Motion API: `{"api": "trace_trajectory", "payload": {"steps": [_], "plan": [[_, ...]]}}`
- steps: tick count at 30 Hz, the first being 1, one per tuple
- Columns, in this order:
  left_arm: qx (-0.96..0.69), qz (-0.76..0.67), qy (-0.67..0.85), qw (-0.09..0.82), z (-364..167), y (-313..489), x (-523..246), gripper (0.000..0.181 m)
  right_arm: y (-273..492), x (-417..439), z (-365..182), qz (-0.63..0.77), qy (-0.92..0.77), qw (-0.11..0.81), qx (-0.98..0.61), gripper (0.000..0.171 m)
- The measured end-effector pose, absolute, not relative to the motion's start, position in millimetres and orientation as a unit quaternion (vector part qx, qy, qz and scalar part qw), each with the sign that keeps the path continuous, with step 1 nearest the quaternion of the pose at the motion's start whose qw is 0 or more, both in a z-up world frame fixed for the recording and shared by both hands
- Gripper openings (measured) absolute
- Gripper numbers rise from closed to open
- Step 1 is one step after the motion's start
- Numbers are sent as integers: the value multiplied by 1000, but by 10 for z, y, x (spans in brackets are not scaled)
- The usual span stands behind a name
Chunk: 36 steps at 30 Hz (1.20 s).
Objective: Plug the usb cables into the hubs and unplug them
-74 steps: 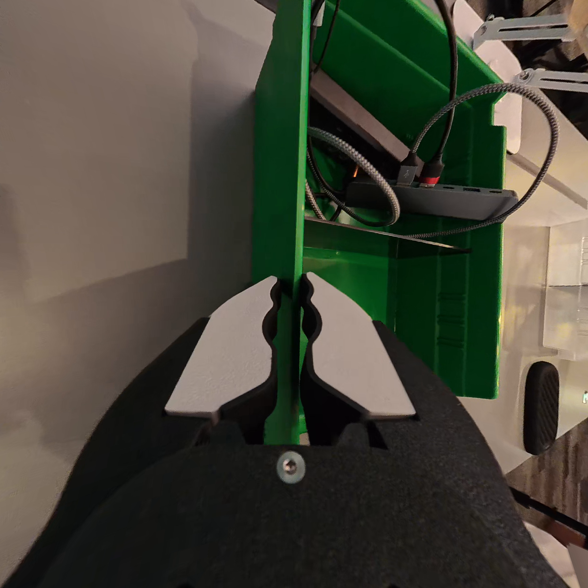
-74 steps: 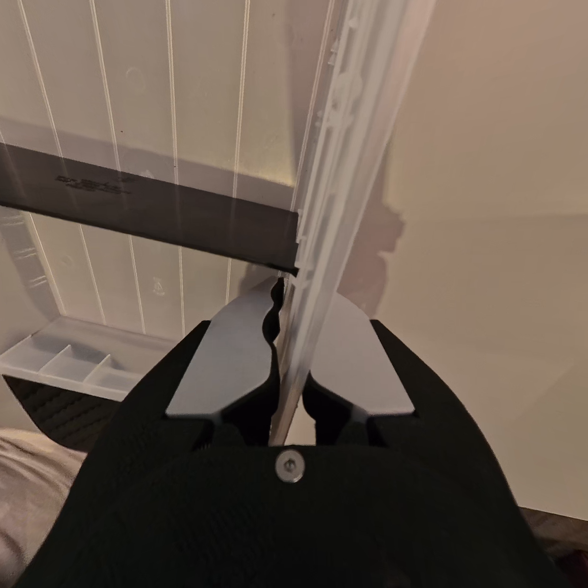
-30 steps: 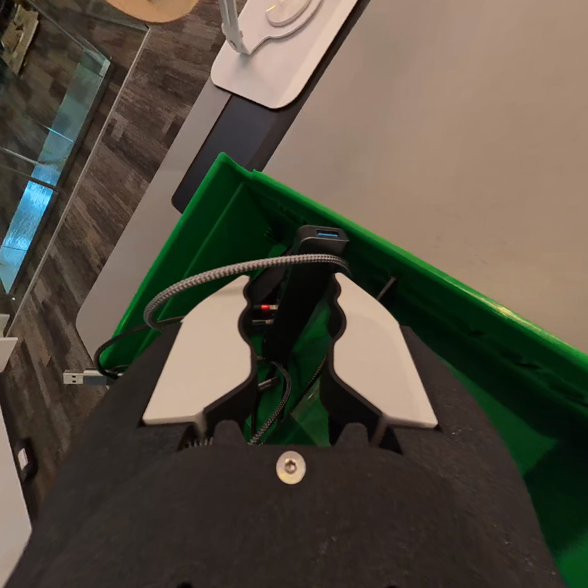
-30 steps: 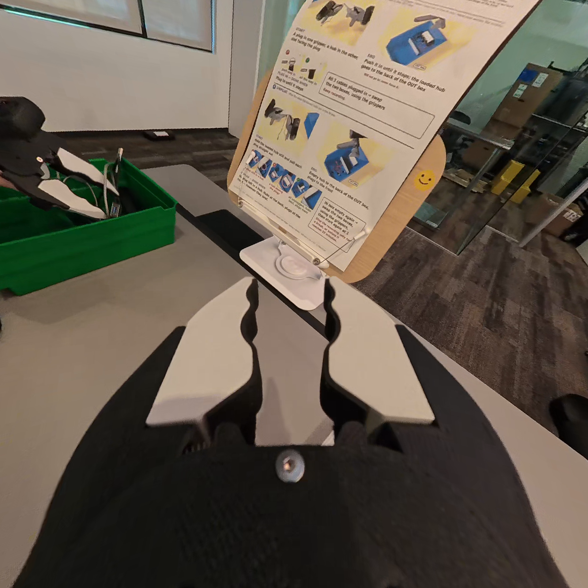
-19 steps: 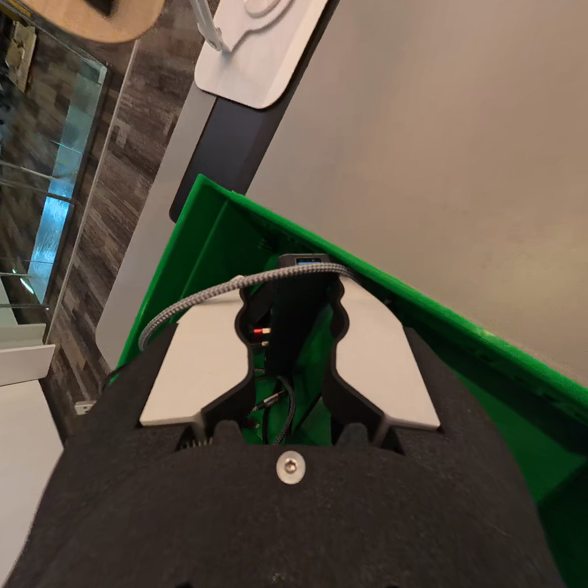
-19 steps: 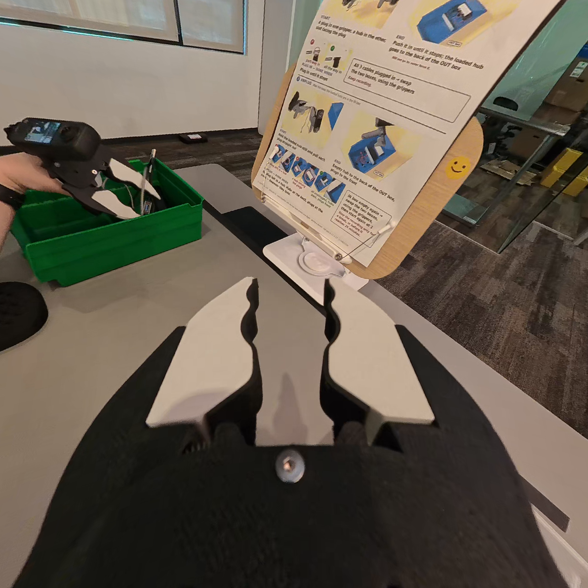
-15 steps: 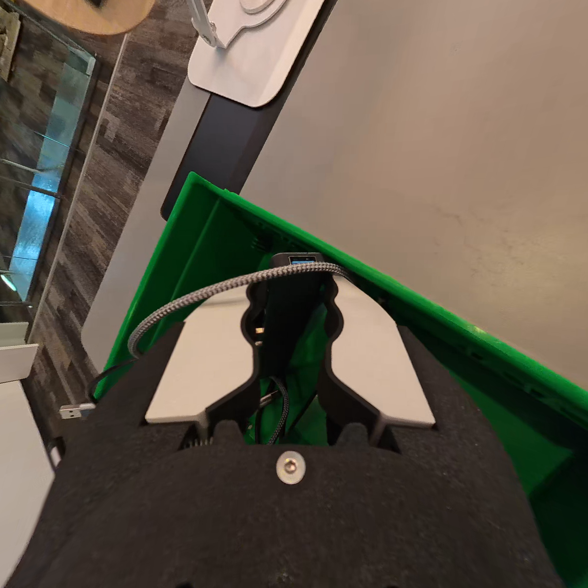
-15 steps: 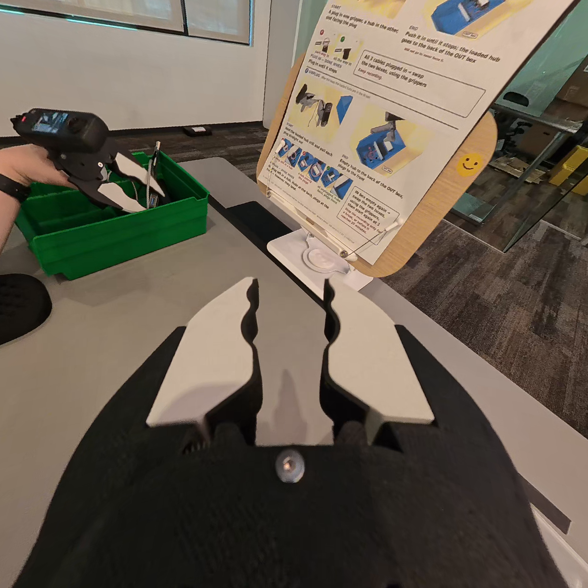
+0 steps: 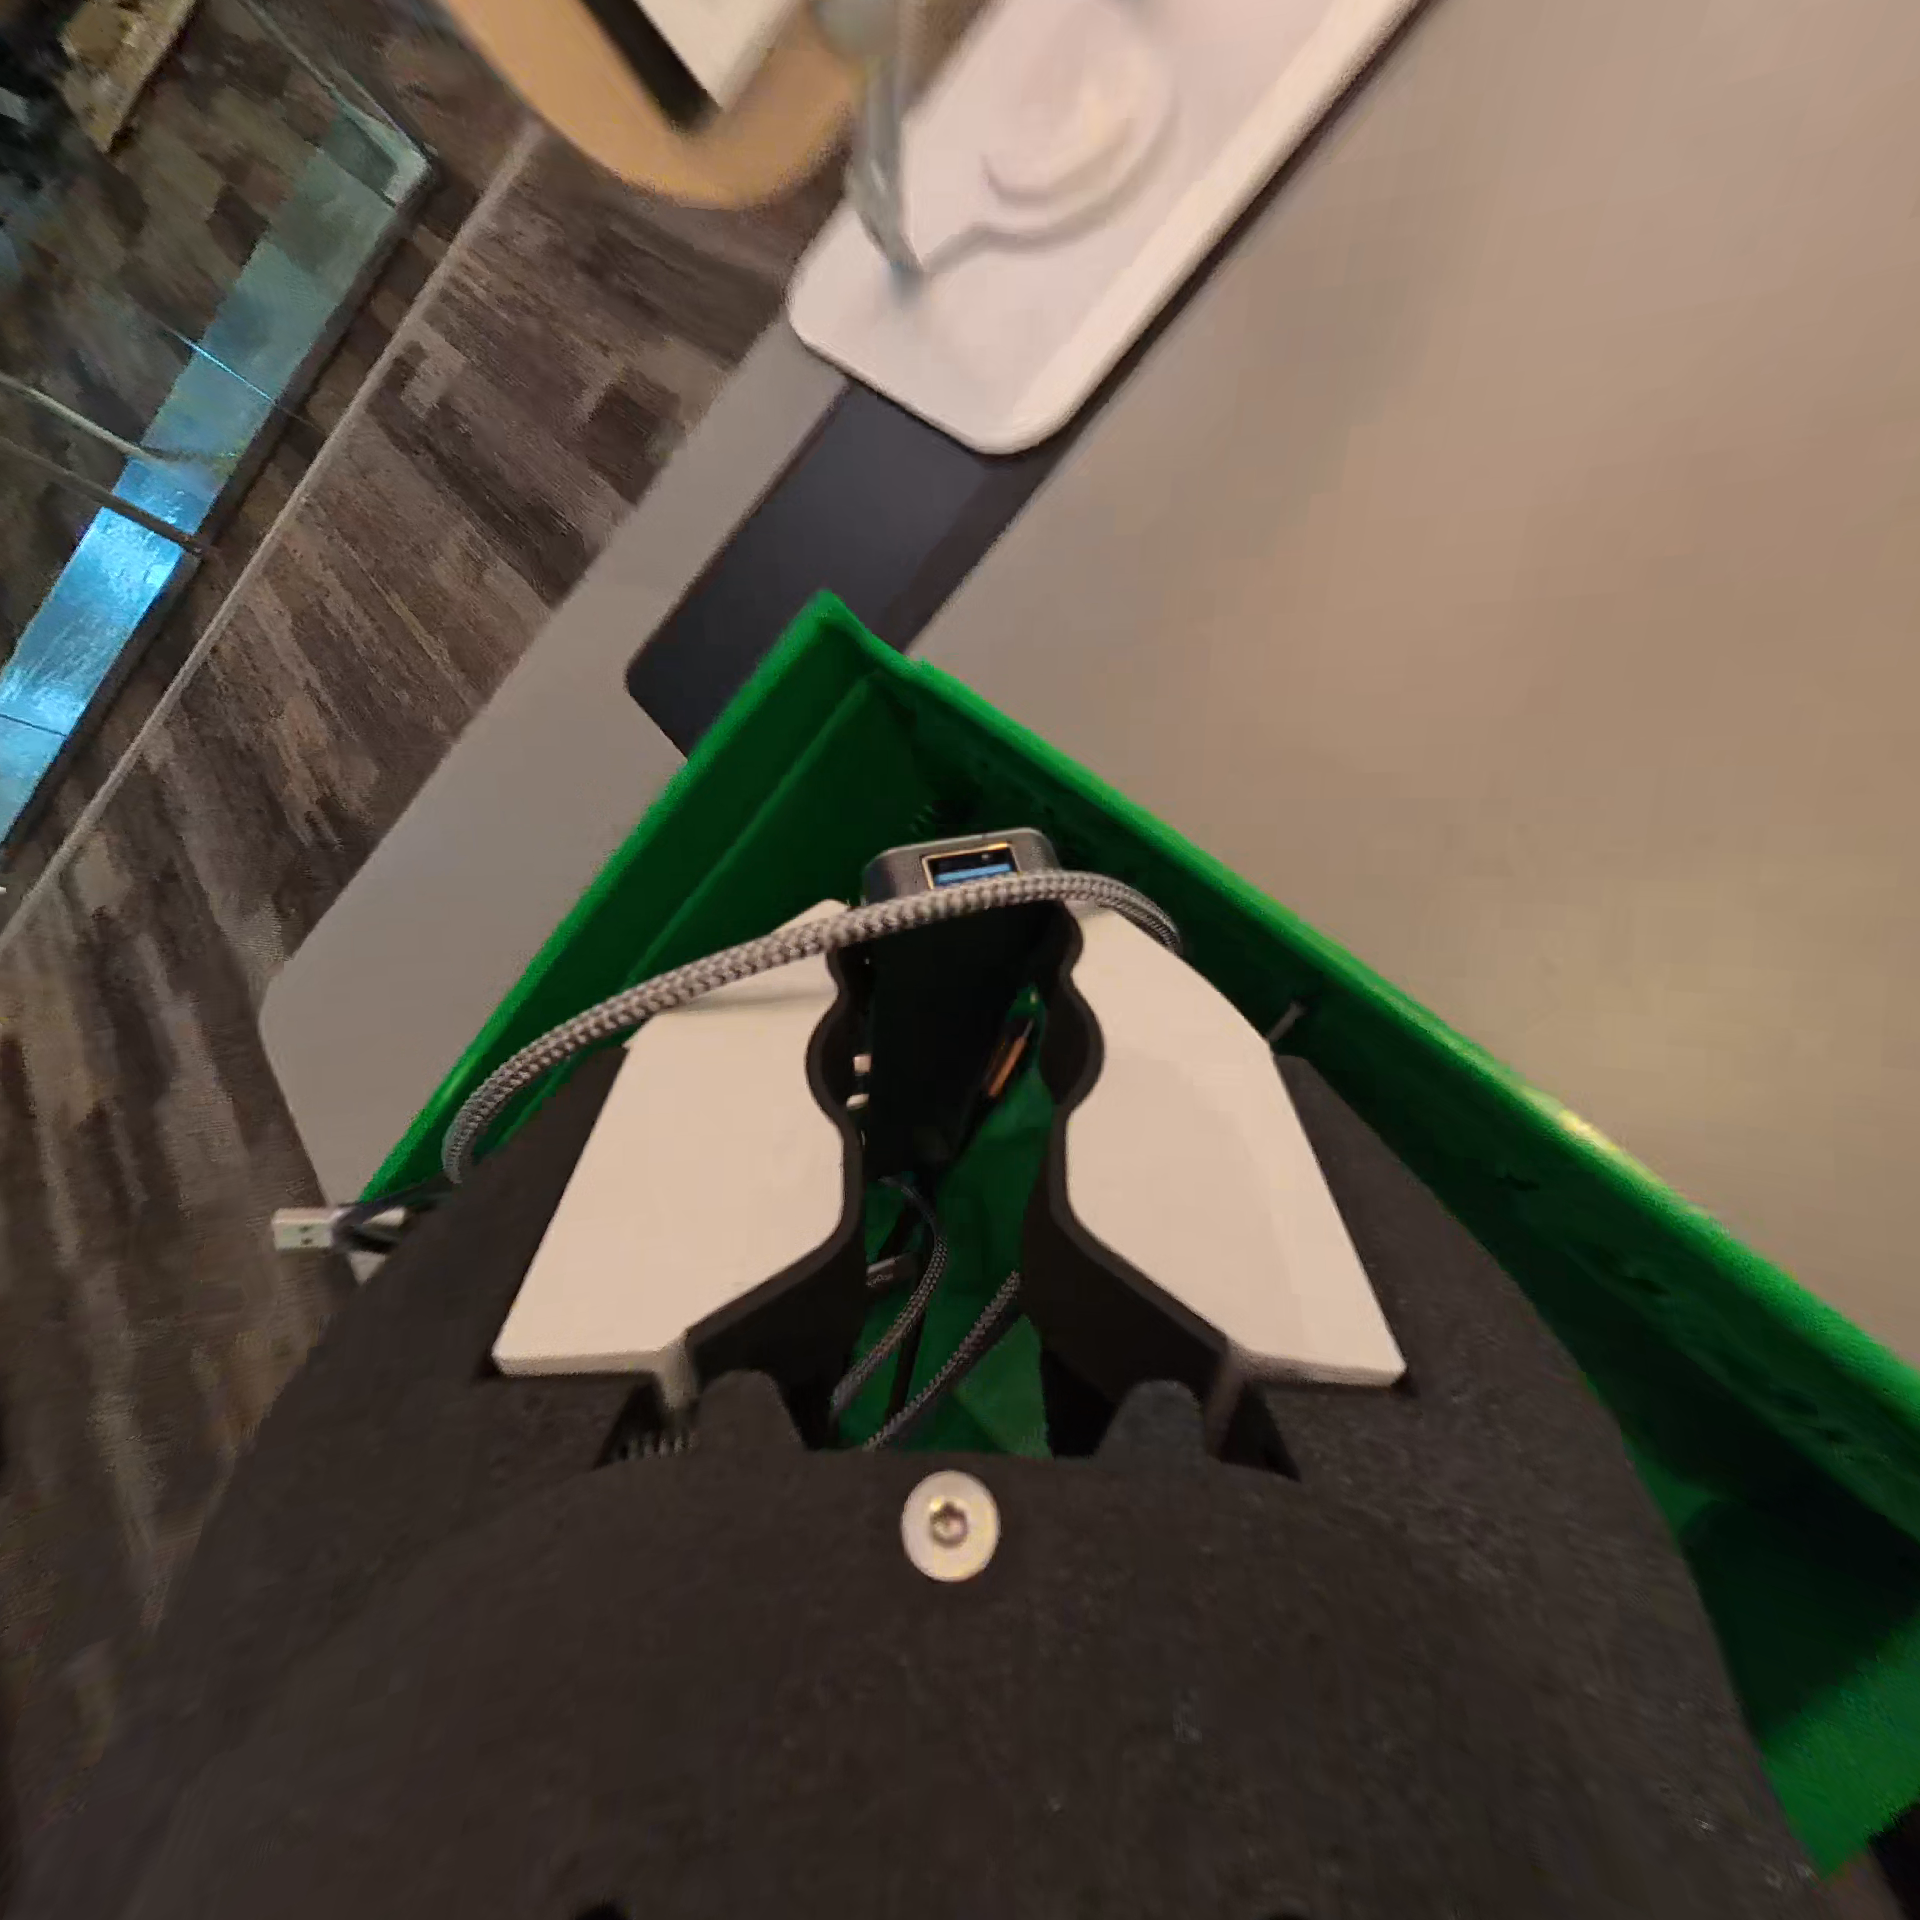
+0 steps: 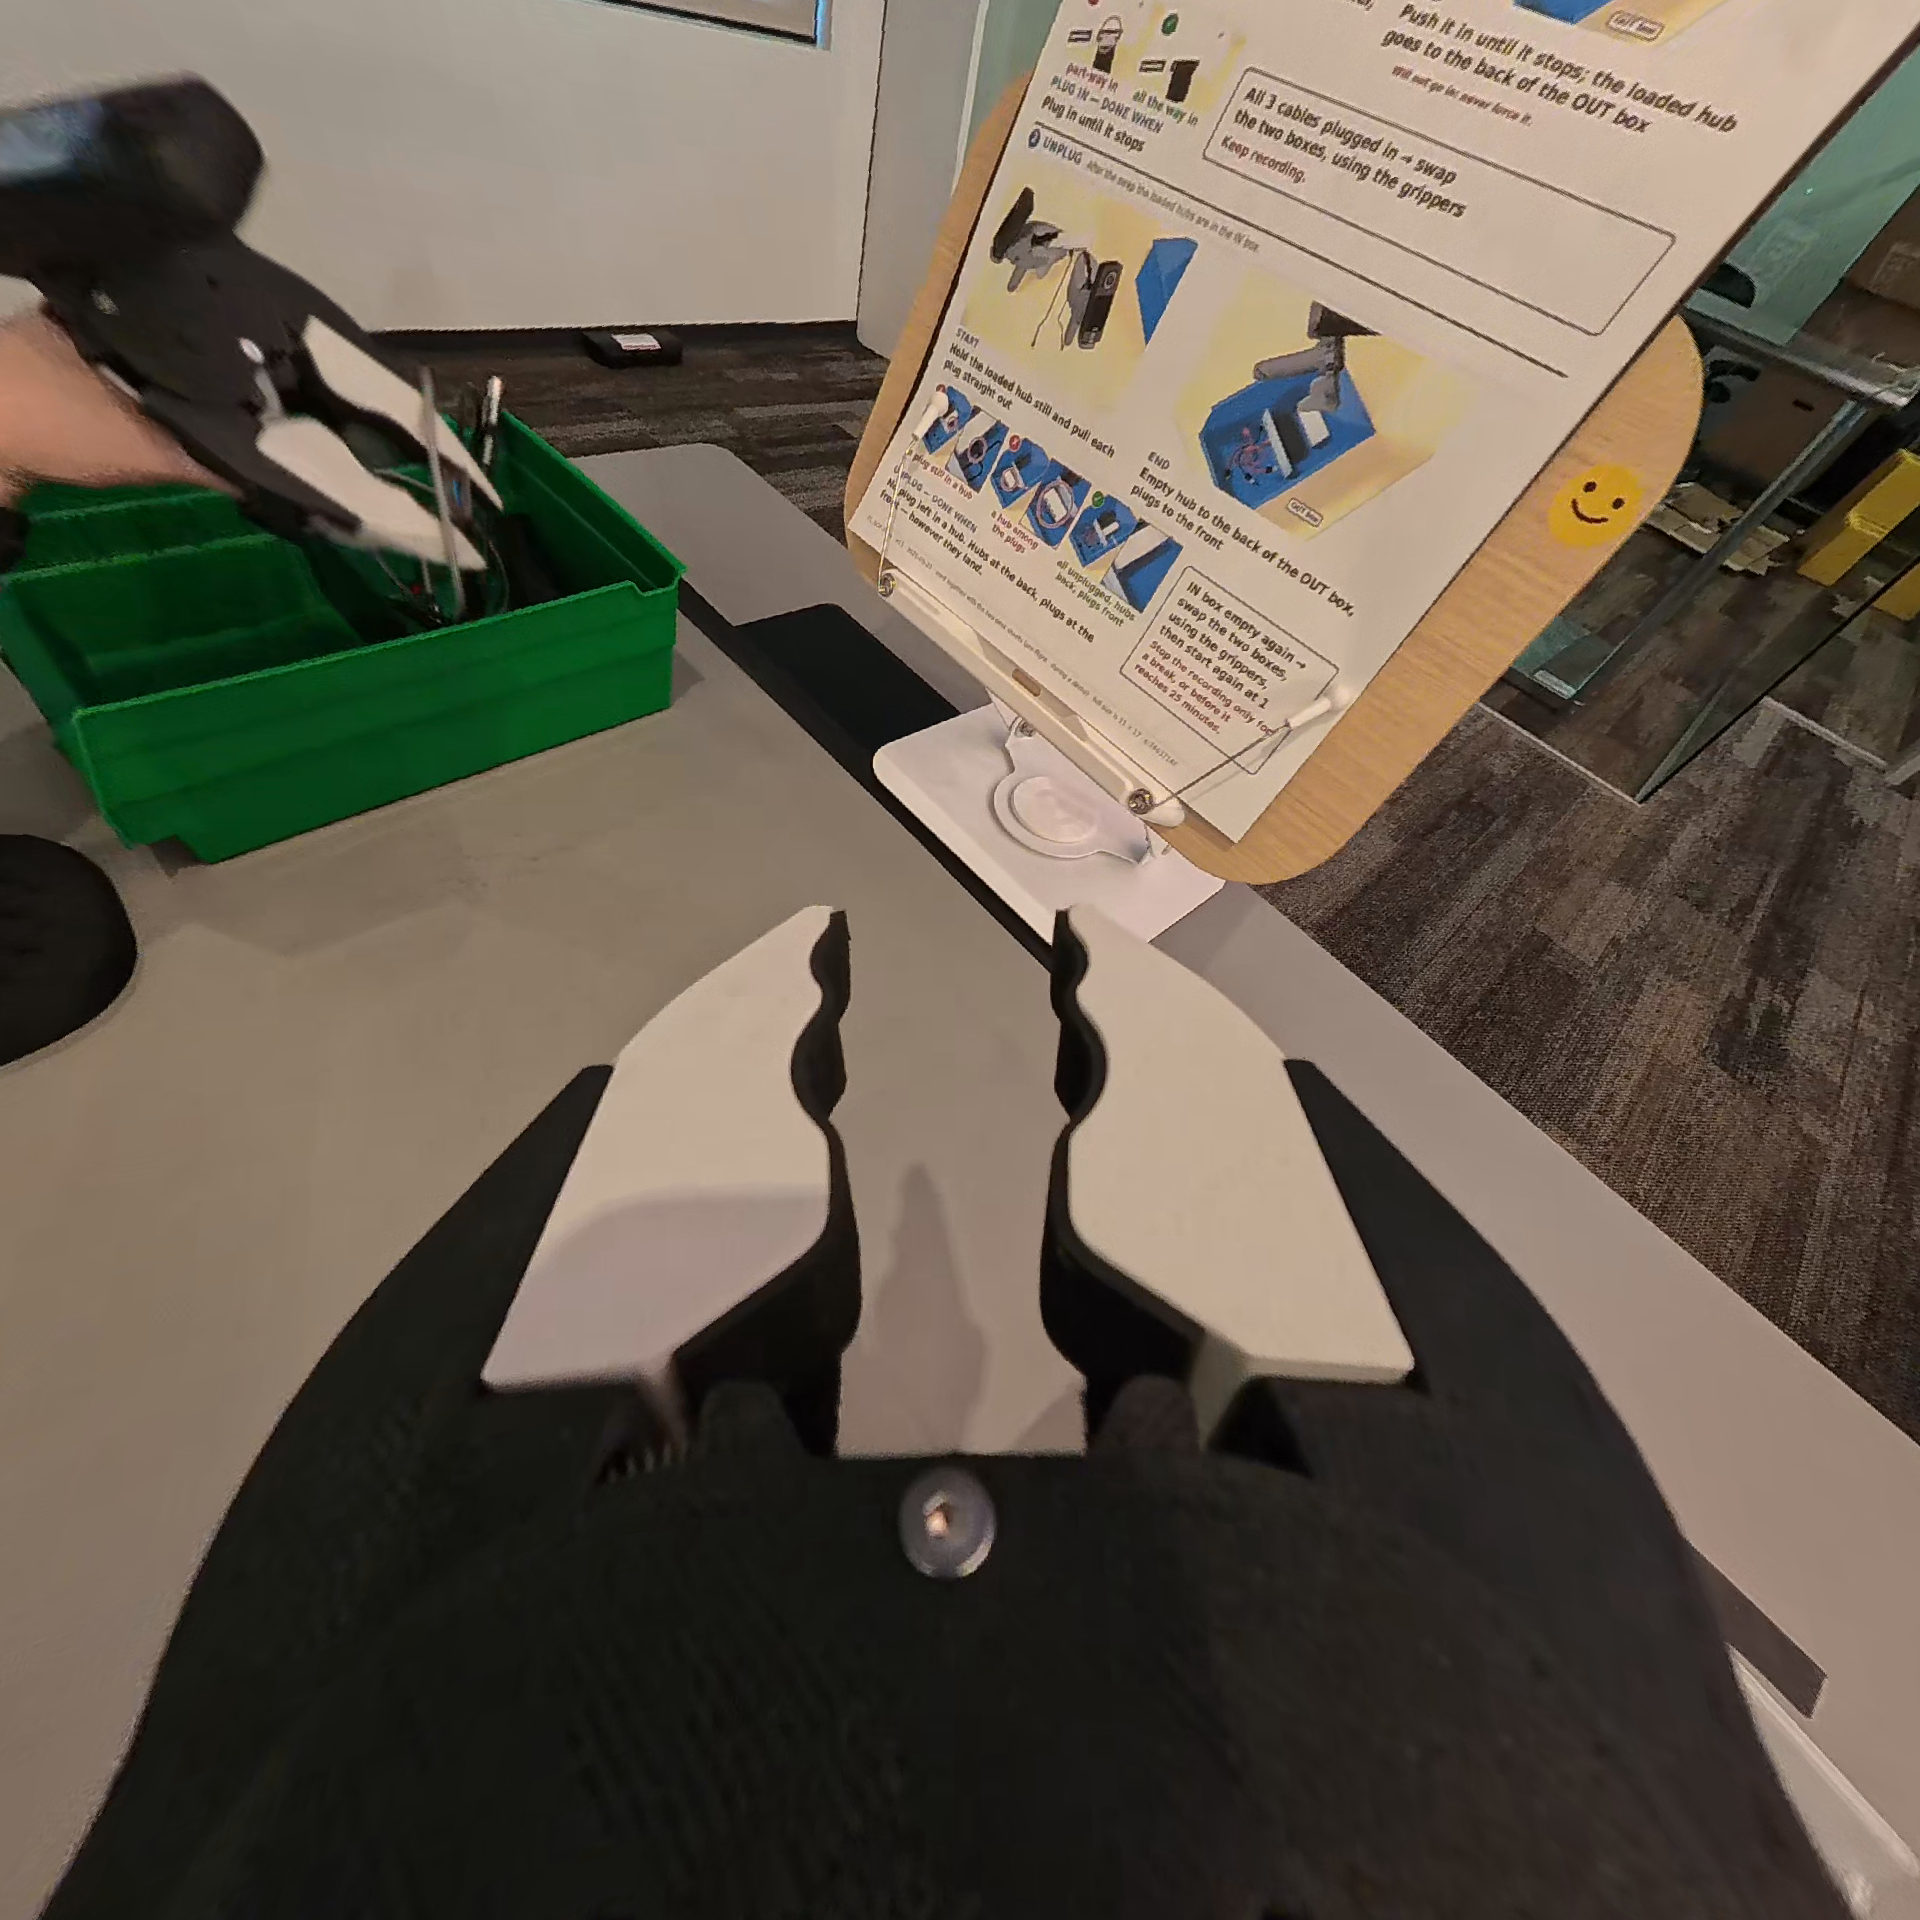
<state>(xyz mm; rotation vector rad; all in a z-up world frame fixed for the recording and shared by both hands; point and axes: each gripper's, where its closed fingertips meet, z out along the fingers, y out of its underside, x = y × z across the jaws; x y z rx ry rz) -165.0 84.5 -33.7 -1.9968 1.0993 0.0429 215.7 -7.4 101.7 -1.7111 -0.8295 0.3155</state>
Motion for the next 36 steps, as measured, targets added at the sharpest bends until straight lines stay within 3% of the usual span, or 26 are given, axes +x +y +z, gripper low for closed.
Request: {"api": "trace_trajectory", "payload": {"steps": [1,8,14,22,24,25,30,31,34,36], "plan": [[-793,-6,417,444,-174,828,-1651,32,-67,2134,1016,134,-354,571,-729,38],[-742,-78,302,594,1042,443,-1536,31,-49,1431,952,151,-397,578,-697,38],[-614,-292,328,655,1908,-457,-602,31,-380,325,885,197,-470,617,-599,44],[-623,-344,393,583,1712,-783,272,31,-499,74,1021,224,-412,679,-565,52],[-624,-357,400,569,1655,-785,391,31,-475,108,999,226,-412,669,-576,38],[-628,-354,393,571,1638,-744,415,31,-486,112,967,230,-422,657,-581,16],[-627,-355,407,562,1550,-667,477,32,-339,295,915,206,-409,641,-616,12],[-633,-344,416,555,1527,-661,430,34,-318,348,948,216,-398,641,-619,12],[-659,-282,432,547,1452,-630,107,71,-230,607,1057,239,-368,638,-633,11],[-696,-215,459,508,1199,-627,-219,71,-156,834,1123,231,-351,641,-643,11]]}}
